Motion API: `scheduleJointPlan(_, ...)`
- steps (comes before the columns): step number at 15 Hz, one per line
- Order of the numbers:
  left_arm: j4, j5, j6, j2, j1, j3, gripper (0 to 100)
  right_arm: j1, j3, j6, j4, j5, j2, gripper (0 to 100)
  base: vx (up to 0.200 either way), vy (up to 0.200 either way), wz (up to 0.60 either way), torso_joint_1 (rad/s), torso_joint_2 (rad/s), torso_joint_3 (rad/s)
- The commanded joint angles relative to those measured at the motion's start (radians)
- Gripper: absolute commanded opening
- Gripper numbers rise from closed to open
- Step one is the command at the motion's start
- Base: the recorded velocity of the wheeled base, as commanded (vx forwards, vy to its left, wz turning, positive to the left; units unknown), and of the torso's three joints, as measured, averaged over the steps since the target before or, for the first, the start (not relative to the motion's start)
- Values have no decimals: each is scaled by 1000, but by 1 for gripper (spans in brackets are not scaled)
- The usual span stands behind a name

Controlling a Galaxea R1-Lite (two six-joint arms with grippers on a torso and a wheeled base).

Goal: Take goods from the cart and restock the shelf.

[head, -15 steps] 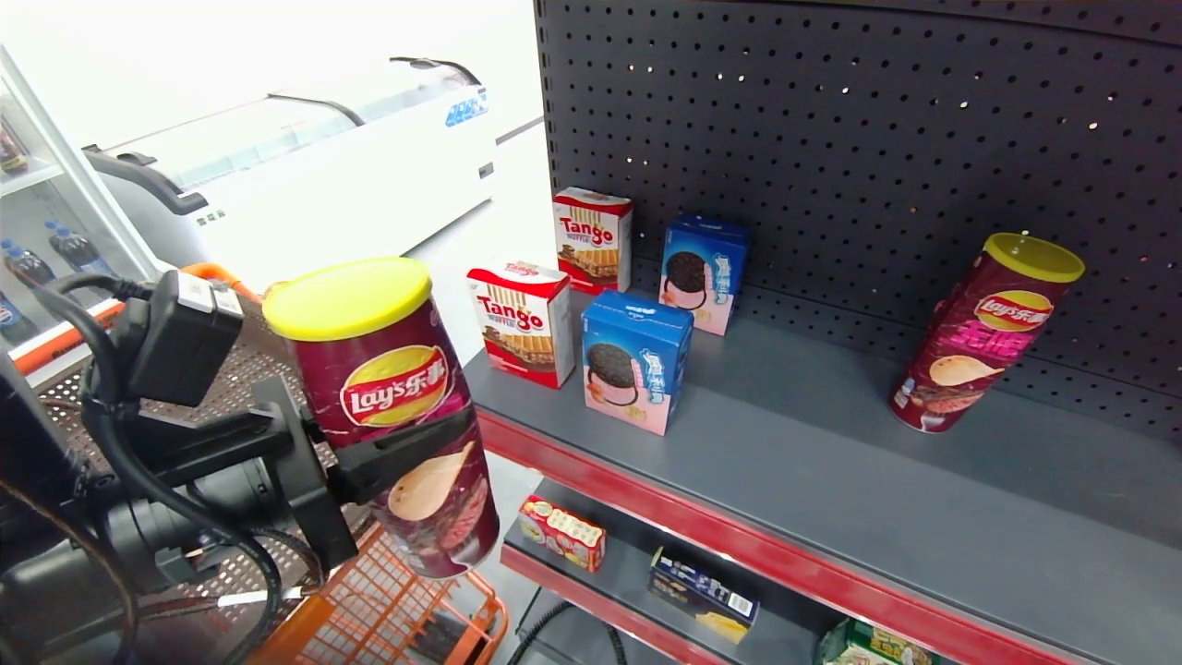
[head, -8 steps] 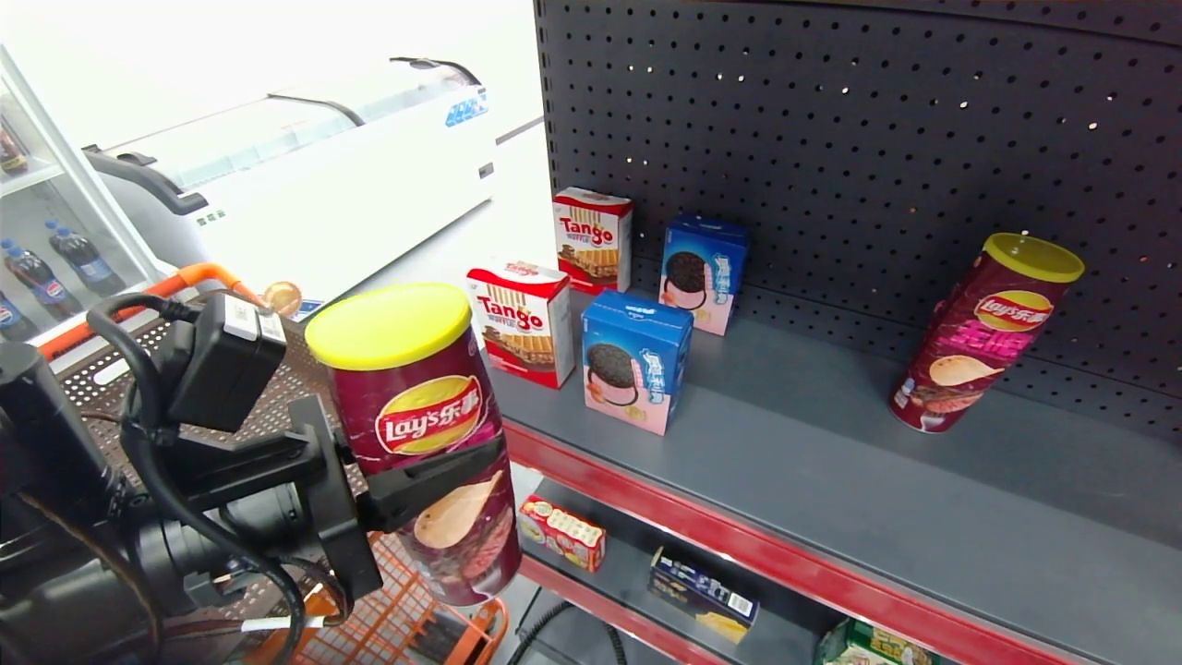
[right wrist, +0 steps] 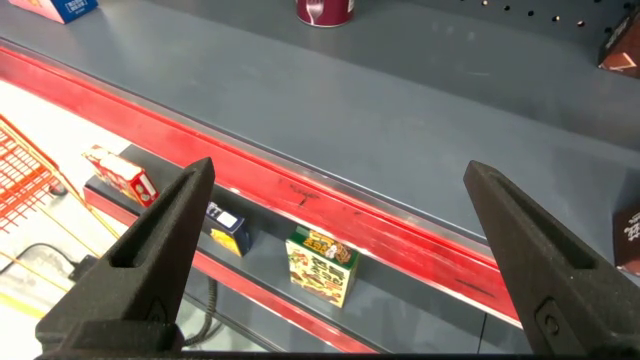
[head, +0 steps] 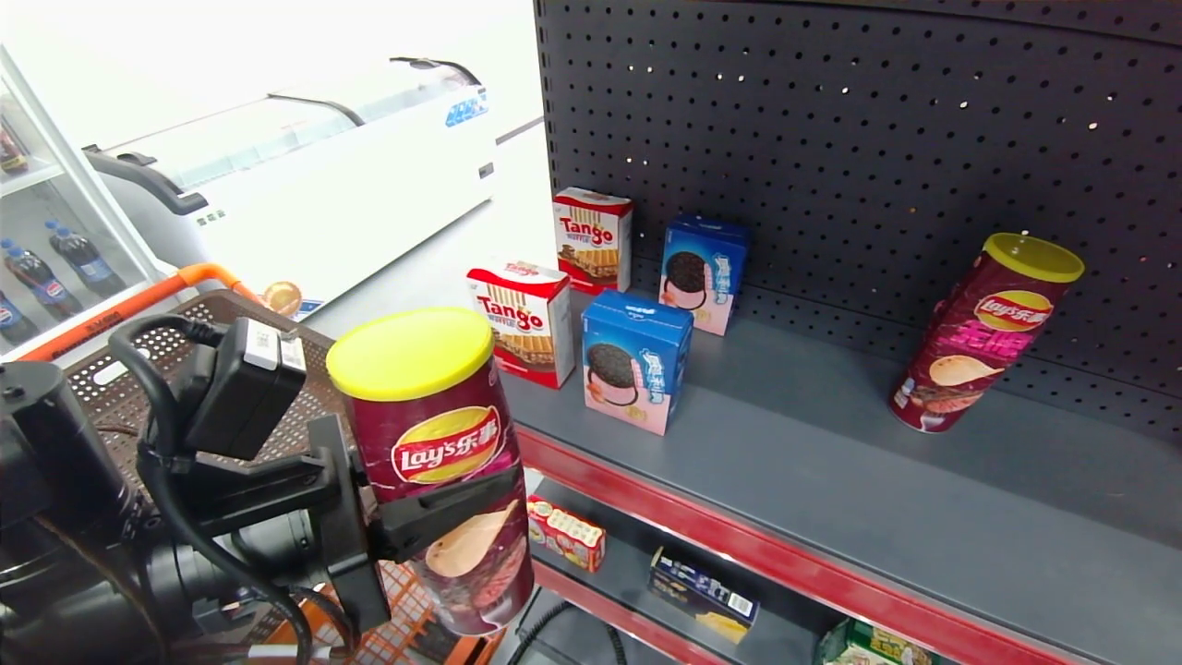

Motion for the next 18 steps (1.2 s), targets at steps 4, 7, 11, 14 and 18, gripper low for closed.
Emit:
scheduleJointPlan(4,-3,-22,4,1,-10,1,0,0,0,-1,0,0,0,100,0,0,0,0,0,0)
scheduleJointPlan(7,-5,-24,4,4,-11,-6,0,0,0,-4,0,0,0,100,0,0,0,0,0,0)
scheduleJointPlan(11,-7,-25,4,13,-27,-20,0,0,0,-4,0,0,0,100,0,0,-300,0,1,1)
scheduleJointPlan(14,-8,-25,4,28,-25,-35,0,0,0,-4,0,0,0,100,0,0,-600,1,1,4)
scheduleJointPlan(18,-10,-25,4,39,-24,-43,0,0,0,-5,0,2,0,100,0,0,-600,5,5,0)
